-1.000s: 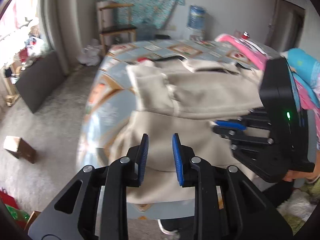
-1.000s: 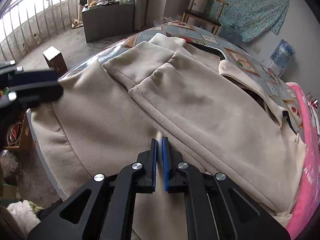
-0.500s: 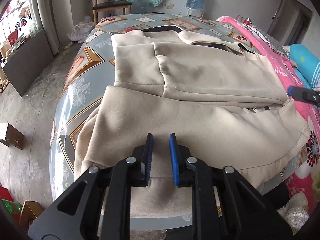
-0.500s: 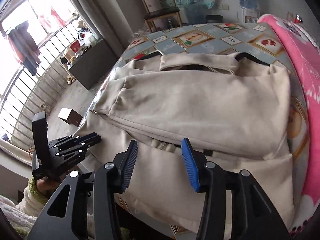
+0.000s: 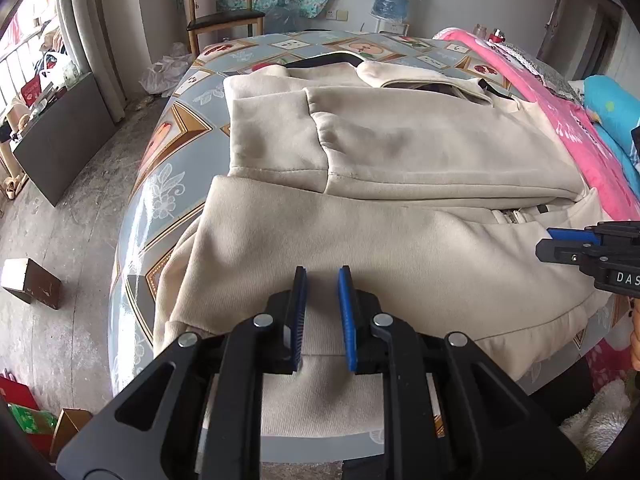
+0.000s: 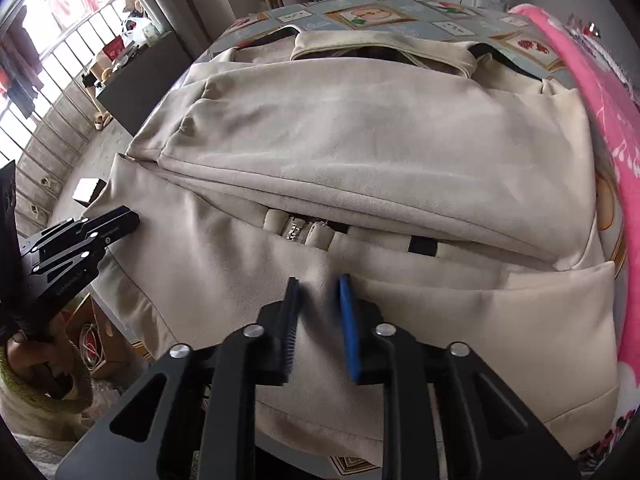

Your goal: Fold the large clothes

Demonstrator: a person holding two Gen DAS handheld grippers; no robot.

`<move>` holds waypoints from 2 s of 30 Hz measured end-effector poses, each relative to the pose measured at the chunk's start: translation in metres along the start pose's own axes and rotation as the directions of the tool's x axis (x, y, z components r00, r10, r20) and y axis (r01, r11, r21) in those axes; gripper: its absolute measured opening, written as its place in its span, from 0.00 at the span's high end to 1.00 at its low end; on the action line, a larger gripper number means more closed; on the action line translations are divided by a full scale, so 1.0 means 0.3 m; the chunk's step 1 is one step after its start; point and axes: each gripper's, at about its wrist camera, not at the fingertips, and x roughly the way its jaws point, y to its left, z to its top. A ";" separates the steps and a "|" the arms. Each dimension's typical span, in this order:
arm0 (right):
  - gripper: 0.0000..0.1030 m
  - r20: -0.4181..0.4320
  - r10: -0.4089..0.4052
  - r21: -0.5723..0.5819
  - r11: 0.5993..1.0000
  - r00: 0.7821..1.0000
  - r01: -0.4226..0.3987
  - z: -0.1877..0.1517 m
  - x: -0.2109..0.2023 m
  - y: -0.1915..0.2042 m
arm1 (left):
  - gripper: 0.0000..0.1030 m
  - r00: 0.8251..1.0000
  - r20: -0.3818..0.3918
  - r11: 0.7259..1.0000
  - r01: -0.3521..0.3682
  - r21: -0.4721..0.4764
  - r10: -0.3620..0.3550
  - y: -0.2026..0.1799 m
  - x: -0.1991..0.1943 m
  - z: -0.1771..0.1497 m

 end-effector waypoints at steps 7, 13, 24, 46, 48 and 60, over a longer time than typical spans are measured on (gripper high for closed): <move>0.94 0.175 -0.059 -0.023 0.998 0.983 0.063 0.036 -0.137 0.034 | 0.84 1.000 0.012 0.999 -0.027 0.022 0.027 -0.014 -0.003 -0.005; 0.98 0.115 -0.162 -0.026 0.986 0.980 0.166 0.031 0.016 -0.010 | 0.85 0.999 0.017 0.999 -0.032 0.019 0.032 -0.011 -0.018 -0.002; 0.95 0.098 0.096 0.080 0.991 0.991 -0.104 0.040 -0.054 -0.090 | 0.86 0.997 0.039 0.993 0.068 0.101 -0.072 -0.139 -0.049 0.061; 0.96 0.172 -0.070 -0.086 0.993 0.983 0.085 0.030 -0.111 0.073 | 0.86 0.980 0.083 0.978 0.171 0.122 -0.182 -0.164 -0.072 0.073; 0.97 0.148 -0.062 -0.071 0.995 0.987 0.073 0.044 -0.064 0.053 | 0.86 0.965 0.072 0.959 0.238 0.152 -0.251 -0.203 -0.079 0.086; 0.92 0.154 0.031 0.094 0.995 0.988 -0.046 0.013 -0.100 -0.137 | 0.86 0.970 -0.074 0.950 0.243 0.197 -0.233 -0.340 0.068 0.061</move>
